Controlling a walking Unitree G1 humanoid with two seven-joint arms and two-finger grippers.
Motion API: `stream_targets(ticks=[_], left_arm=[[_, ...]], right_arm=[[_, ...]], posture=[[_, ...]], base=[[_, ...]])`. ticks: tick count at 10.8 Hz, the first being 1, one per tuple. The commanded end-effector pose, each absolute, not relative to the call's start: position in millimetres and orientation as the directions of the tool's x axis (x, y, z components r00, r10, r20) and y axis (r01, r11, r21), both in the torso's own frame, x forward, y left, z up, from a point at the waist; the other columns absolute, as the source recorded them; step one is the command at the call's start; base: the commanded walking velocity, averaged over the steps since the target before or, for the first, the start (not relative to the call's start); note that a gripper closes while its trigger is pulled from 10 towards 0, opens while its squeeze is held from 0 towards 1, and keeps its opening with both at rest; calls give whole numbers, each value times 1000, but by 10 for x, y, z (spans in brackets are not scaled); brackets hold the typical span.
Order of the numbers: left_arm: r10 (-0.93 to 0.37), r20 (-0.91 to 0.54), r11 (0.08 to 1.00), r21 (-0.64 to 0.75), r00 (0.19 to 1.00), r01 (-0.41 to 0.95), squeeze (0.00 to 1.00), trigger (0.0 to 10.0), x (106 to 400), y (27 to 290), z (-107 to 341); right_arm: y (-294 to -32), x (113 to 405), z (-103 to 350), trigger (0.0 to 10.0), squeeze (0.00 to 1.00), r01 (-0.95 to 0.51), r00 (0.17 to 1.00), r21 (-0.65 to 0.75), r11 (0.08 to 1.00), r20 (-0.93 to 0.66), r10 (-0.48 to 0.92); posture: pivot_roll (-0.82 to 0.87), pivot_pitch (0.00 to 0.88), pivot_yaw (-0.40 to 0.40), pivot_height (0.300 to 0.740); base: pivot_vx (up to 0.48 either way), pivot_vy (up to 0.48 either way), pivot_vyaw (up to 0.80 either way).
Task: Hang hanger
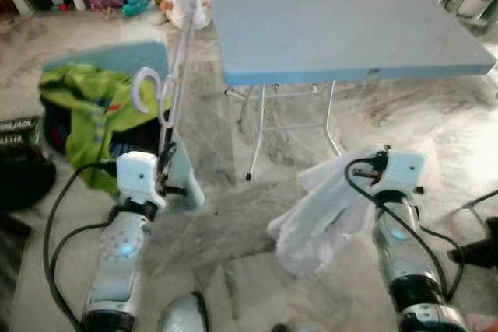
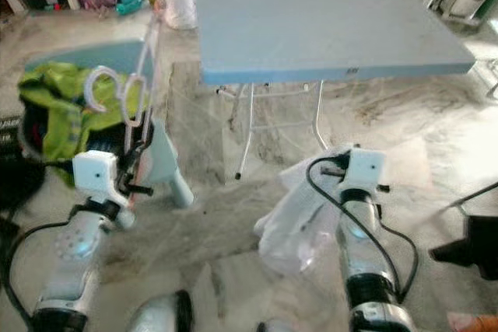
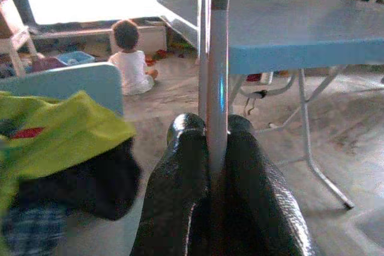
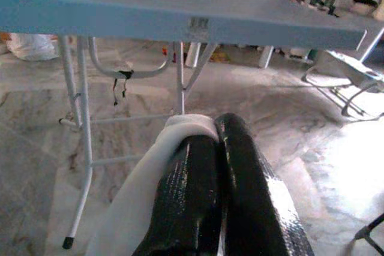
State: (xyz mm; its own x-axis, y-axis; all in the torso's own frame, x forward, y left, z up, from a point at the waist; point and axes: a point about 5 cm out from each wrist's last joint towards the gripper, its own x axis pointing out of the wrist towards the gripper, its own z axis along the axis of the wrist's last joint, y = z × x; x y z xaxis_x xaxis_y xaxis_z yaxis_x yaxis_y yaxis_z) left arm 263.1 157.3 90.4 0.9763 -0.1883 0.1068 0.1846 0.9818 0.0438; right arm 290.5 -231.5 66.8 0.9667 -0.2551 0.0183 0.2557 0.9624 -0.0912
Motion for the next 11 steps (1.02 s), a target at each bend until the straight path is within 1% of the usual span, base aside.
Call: stream_targets(ticks=[1,2,5,7,8,9,11], left_arm=[[-194,89,980,56,977,190,0,10000,2597,1604,858],[-205,89,978,63,975,200,0,10000,2593,1585,856],[-216,101,974,84,971,208,0,10000,2648,1555,867],[-192,58,980,70,980,188,0,10000,2633,1602,780],[-155,14,986,68,988,154,0,10000,2593,1609,682],[-130,-16,985,117,991,131,0,10000,2589,1594,616],[-237,42,960,162,971,227,0,10000,2702,1479,758]], right_arm=[[-2266,2945,781,10000,0,249,967,-78,965,67,-244],[-2262,2936,783,10000,0,247,968,-88,965,69,-241],[-2361,2930,746,10000,0,274,962,-101,957,35,-271],[-2286,2896,675,10000,0,274,962,-52,960,13,-274],[-2221,2813,605,10000,0,260,965,-18,965,-4,-260],[-2136,2710,504,10000,0,248,969,12,969,-29,-247],[-2098,2706,502,10000,0,254,967,33,967,-25,-253]], posture=[[68,77,-47,740],[68,79,-48,740],[85,60,-71,740],[67,37,-45,740],[48,28,-27,740],[29,28,-5,740],[31,39,11,740]], base=[[480,0,0],[480,0,0],[480,0,0],[471,0,0],[0,0,0],[0,0,0],[0,0,0]])
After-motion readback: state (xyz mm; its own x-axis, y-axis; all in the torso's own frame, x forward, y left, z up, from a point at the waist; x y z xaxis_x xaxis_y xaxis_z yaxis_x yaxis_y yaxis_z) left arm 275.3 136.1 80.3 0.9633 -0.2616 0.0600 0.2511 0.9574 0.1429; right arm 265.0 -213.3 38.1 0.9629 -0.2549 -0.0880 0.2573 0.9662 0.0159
